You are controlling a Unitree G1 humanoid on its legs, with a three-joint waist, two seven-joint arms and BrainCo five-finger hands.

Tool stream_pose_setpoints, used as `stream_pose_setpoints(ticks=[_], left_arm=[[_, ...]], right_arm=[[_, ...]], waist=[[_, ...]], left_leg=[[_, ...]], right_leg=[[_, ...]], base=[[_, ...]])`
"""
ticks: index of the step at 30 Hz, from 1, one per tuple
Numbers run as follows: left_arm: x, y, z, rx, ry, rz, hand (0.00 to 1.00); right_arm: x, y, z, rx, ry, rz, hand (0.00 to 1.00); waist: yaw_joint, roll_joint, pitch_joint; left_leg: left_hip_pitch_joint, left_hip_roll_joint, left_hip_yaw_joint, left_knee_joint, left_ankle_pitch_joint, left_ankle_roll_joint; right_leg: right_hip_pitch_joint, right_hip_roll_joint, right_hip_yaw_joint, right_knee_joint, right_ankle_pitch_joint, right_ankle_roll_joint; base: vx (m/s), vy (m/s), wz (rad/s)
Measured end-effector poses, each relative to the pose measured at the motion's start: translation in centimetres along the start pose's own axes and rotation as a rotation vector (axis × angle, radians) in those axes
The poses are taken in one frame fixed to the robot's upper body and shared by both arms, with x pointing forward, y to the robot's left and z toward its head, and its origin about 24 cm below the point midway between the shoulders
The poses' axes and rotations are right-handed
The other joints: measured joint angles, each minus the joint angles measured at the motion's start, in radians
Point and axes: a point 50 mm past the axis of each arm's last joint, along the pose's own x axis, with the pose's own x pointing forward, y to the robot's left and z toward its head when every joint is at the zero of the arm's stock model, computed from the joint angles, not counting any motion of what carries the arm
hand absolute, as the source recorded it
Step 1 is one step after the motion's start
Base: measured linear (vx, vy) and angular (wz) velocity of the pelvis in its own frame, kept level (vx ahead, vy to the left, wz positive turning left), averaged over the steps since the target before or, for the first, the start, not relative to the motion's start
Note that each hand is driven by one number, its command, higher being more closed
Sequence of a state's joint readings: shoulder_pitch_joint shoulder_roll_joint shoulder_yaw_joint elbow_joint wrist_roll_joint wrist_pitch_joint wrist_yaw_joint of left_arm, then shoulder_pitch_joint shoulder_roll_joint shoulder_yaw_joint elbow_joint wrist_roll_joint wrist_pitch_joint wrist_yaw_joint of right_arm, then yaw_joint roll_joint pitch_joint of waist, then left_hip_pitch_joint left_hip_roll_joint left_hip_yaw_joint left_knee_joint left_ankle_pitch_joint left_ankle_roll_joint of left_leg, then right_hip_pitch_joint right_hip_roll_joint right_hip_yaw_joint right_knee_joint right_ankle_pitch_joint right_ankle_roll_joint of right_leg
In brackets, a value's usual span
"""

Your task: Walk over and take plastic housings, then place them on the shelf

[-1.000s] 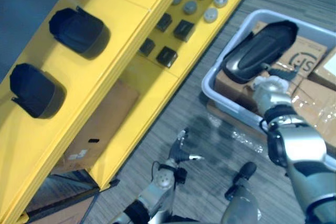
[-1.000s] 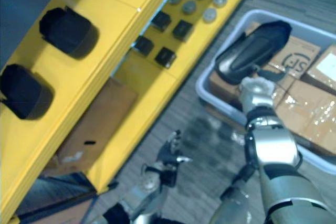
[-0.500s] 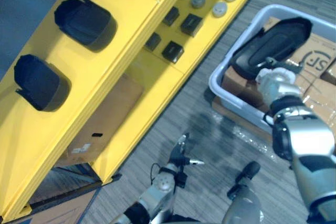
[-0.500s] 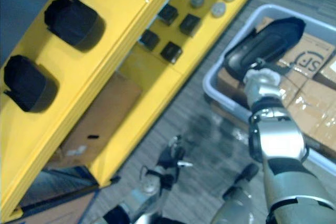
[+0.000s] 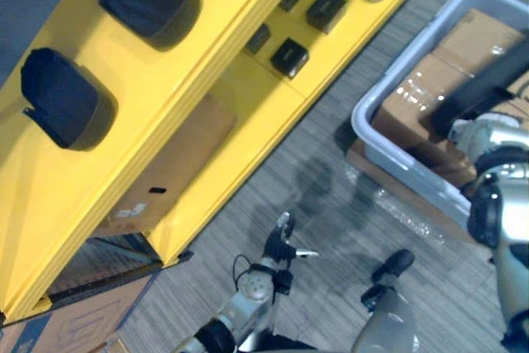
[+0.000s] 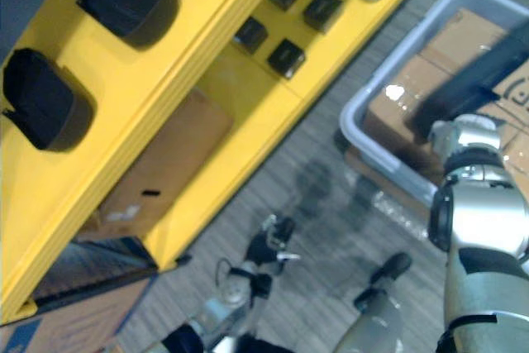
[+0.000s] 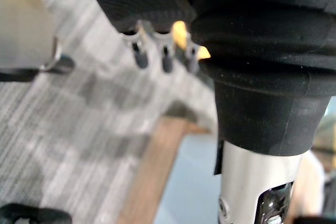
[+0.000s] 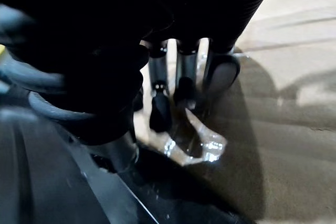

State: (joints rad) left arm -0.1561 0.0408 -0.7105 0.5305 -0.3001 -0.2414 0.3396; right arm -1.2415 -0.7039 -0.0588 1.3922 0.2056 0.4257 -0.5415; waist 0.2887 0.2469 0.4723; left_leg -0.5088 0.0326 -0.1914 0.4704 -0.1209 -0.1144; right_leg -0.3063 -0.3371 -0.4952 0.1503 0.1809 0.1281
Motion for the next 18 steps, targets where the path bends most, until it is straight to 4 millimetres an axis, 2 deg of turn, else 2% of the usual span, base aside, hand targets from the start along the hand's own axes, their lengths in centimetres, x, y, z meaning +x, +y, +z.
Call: stream_pose_setpoints(ticks=[6, 8, 13, 18], left_arm=[[-0.3, 2.5, 0.3, 0.018, -0.027, 0.066, 0.00], [-0.5, 3.5, 0.4, 0.022, -0.040, 0.088, 0.00], [-1.1, 4.9, 0.3, 0.005, -0.047, 0.131, 0.00], [-1.2, 5.9, 1.0, -0.017, -0.083, 0.169, 0.00]], right_arm=[[0.2, -0.9, 0.8, -0.074, -0.053, -0.014, 1.00], [0.3, -1.0, 1.0, -0.133, -0.107, -0.039, 1.00], [0.2, -1.0, 1.6, -0.252, -0.234, -0.075, 1.00], [-0.3, -0.4, 2.8, -0.344, -0.411, -0.082, 1.00]], waist=[[0.003, -0.019, 0.014], [0.010, -0.039, 0.027], [0.007, -0.067, 0.046], [-0.013, -0.102, 0.053]], left_leg=[[-0.049, -0.004, -0.021, 0.064, -0.027, 0.002], [-0.058, -0.004, -0.021, 0.088, -0.040, 0.004], [-0.079, 0.012, -0.005, 0.145, -0.073, 0.011], [-0.070, 0.047, 0.044, 0.164, -0.086, 0.017]], right_leg=[[-0.004, 0.005, -0.020, 0.000, 0.005, 0.007], [-0.003, 0.007, -0.020, -0.001, 0.012, 0.013], [-0.003, 0.019, -0.002, -0.004, 0.020, 0.020], [-0.002, 0.037, 0.029, -0.008, 0.027, 0.017]], base=[[-0.01, 0.064, 0.06], [-0.01, 0.077, 0.00], [-0.01, 0.093, -0.10], [-0.01, 0.067, -0.17]])
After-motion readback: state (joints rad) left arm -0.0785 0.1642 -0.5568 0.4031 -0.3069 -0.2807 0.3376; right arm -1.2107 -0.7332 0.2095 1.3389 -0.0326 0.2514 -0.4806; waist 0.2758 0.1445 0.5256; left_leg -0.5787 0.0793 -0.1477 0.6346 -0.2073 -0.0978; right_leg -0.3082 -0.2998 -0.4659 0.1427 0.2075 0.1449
